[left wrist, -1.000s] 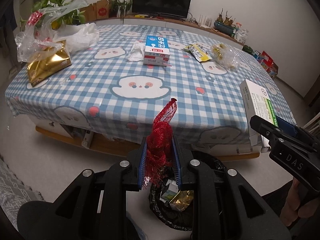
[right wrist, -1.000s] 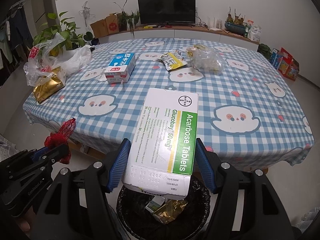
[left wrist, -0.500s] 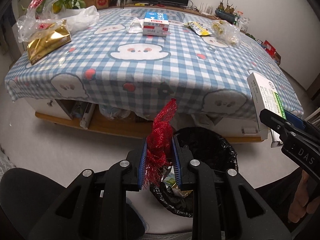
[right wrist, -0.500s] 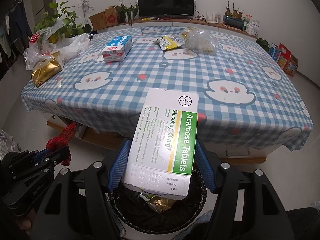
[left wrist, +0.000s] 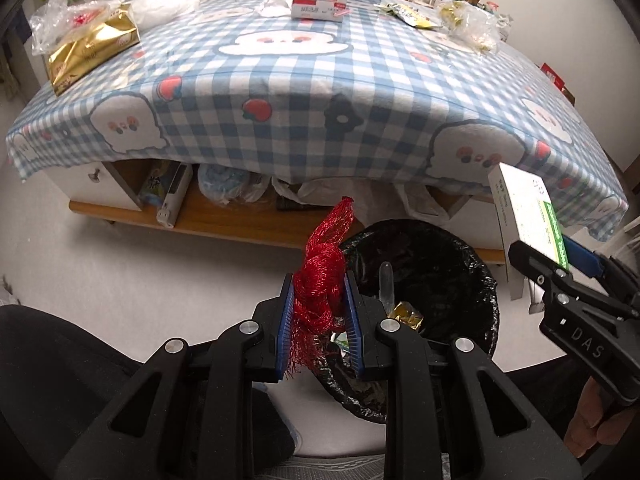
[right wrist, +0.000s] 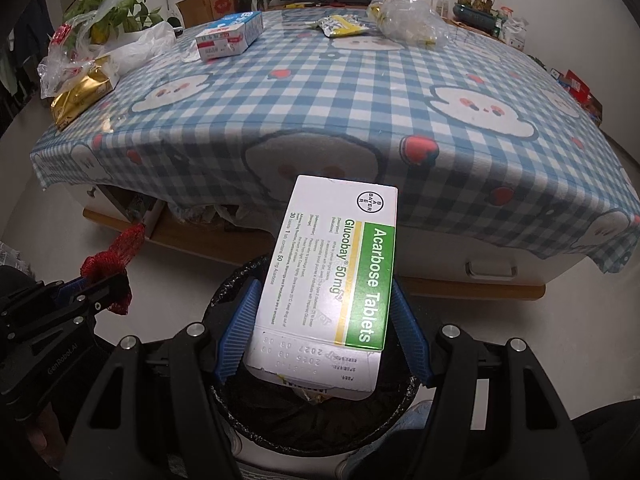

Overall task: Collect trash
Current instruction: 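Carry the red net and Acarbose box with both tools over the bin, then lower the Acarbose box into the bin and open the right tool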

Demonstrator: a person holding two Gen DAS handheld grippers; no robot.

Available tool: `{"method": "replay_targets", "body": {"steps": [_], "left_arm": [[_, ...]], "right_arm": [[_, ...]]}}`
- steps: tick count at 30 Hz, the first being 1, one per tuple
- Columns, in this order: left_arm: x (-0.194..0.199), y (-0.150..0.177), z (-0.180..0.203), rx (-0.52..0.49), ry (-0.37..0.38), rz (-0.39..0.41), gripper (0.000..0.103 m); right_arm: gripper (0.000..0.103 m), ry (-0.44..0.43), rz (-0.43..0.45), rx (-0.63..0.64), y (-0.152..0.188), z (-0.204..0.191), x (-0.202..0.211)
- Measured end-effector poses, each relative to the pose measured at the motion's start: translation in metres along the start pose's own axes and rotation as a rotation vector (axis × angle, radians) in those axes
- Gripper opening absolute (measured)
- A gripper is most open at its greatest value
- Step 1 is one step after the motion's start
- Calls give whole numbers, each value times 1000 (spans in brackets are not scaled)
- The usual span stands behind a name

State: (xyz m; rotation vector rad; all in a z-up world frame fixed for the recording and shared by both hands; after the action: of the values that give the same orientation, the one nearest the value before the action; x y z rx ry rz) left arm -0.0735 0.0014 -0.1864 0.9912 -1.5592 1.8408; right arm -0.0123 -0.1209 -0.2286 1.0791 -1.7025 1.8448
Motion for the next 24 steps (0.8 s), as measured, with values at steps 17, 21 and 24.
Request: {"method": "replay_targets", "body": {"steps": [17, 21, 24], "left_arm": [[-40, 15, 0, -3, -19, -97, 22], [-45, 15, 7, -14, -9, -99, 22], [-48, 14, 17, -29, 0, -100, 22]], "right_arm": [[63, -22, -76, 37, 25, -18, -49], [69, -17, -79, 21, 25, -14, -51], [78, -1, -74, -1, 25, -1, -47]]}}
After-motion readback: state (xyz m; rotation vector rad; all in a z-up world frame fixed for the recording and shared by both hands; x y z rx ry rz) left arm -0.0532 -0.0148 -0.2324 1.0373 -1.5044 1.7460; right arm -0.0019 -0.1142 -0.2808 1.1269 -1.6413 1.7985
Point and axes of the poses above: each gripper's, at about its wrist camera, not at the fingertips, and x roughly against the way its jaws point, z to its right, y to its underside, the point moved 6 cm from there along -x, roughly the way its jaws point, and after that the axes turned 8 degrees about z, right-handed, at the moved point
